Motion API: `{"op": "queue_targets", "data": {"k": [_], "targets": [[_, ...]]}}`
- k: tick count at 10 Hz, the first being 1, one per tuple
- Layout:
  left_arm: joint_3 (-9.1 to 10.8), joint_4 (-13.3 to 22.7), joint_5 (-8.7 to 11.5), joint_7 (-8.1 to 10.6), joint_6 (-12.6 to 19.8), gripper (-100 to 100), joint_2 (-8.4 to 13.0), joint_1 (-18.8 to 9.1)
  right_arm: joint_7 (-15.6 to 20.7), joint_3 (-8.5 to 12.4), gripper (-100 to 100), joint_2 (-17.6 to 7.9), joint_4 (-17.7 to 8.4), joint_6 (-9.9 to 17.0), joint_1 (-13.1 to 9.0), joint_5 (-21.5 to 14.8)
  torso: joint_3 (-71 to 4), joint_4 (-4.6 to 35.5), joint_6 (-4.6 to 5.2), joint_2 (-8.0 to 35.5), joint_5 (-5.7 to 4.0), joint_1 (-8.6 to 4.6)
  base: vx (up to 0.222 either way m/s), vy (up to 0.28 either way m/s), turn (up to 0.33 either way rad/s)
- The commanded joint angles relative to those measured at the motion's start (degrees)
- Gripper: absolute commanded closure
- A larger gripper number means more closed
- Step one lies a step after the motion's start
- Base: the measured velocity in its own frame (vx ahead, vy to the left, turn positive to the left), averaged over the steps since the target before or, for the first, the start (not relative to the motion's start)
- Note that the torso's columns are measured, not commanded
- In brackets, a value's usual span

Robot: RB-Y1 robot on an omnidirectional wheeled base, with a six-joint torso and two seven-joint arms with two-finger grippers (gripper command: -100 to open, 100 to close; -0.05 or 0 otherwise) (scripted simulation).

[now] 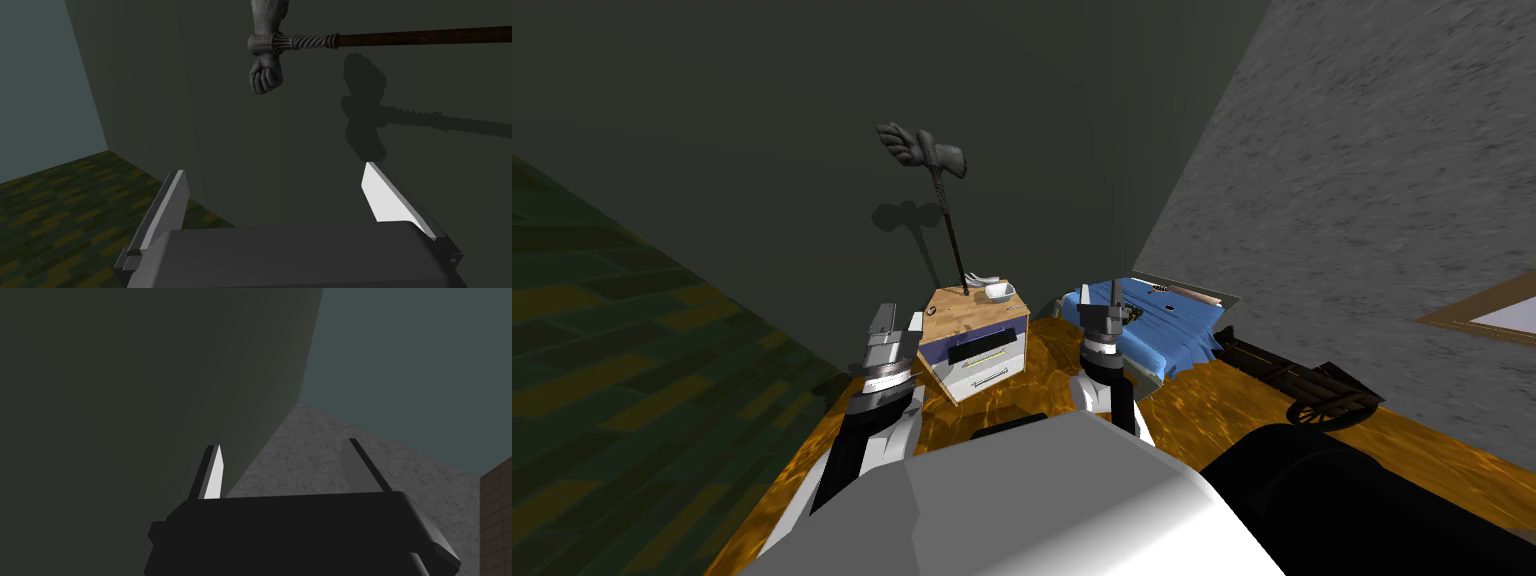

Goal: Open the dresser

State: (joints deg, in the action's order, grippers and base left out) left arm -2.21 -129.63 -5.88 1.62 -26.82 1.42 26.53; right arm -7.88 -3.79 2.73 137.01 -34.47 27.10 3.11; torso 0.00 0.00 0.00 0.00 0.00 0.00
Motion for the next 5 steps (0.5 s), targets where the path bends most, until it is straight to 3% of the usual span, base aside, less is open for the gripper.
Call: {"op": "queue_targets", "data": {"k": [1, 5], "targets": [[0.0, 0.0, 0.0, 0.0, 0.0, 0, 0.0, 0.0, 0.0, 0.0, 0, 0.0, 0.0, 0.0, 0.0, 0.0, -4.7, 2.3, 0.0, 2.3, 0.0, 0.0, 0.0, 0.0, 0.0], [0.0, 0.0, 0.0, 0.0, 0.0, 0, 0.0, 0.0, 0.0, 0.0, 0, 0.0, 0.0, 0.0, 0.0, 0.0, -36.9, 18.5, 0.0, 18.5, 0.0, 0.0, 0.0, 0.0, 0.0]]}}
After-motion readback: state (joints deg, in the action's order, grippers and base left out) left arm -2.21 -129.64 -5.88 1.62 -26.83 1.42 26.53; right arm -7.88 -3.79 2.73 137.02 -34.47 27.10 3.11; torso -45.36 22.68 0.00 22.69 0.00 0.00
